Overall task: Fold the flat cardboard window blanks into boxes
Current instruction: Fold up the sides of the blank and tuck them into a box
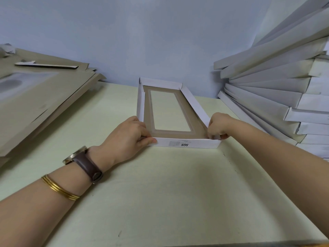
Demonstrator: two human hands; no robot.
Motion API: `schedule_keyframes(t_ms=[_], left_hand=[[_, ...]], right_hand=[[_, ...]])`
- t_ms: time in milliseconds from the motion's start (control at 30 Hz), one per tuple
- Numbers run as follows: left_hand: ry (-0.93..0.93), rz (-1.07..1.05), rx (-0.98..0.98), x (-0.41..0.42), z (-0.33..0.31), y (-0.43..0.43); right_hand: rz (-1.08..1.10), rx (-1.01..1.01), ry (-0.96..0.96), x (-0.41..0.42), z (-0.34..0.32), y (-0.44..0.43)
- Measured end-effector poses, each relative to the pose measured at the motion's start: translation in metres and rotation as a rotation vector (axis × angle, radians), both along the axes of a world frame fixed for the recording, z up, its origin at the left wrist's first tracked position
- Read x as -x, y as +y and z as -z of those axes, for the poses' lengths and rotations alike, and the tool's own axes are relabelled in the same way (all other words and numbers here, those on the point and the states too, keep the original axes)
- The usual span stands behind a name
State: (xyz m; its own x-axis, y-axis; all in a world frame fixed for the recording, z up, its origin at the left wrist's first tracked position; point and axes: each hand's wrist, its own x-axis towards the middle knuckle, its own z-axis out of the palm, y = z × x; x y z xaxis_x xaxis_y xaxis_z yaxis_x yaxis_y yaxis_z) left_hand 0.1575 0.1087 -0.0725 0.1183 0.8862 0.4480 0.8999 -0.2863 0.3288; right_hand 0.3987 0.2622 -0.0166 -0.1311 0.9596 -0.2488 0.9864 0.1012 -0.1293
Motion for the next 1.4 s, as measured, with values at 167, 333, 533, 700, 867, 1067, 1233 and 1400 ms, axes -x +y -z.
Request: schedule_keyframes(t_ms=[167,333,533,700,867,1067,1233,1400], left_hand=[[-0.006,0.007,-0.009,0.0,-0.001,-0.001],[-0.002,0.011,-0.014,0.0,-0.001,-0.001],[0.004,0.005,-0.001,-0.001,-0.001,0.0],[0.0,0.007,0.003,-0.001,-0.001,0.0],[-0.001,0.017,0.001,0.0,-0.001,0.0],[-0.009,0.028,-0.007,-0.001,-0.002,-0.001],[-0.012,0.031,0.005,0.0,-0.001,-0.001],[-0.009,0.03,0.012,0.0,0.0,0.0]], right_hand=[[-0.049,0.083,0.034,-0.006,-0.005,0.005],[-0.138,0.052,0.045,-0.008,-0.003,0.003],[-0.159,0.111,0.11,-0.018,-0.005,0.007],[-0.179,0.233,0.16,-0.024,-0.005,0.006],[-0.245,0.249,0.081,-0.027,-0.006,0.007],[-0.34,0.21,-0.009,-0.025,-0.006,0.007],[-0.383,0.265,0.043,-0.03,-0.007,0.005],[-0.392,0.256,0.067,-0.032,-0.007,0.004]])
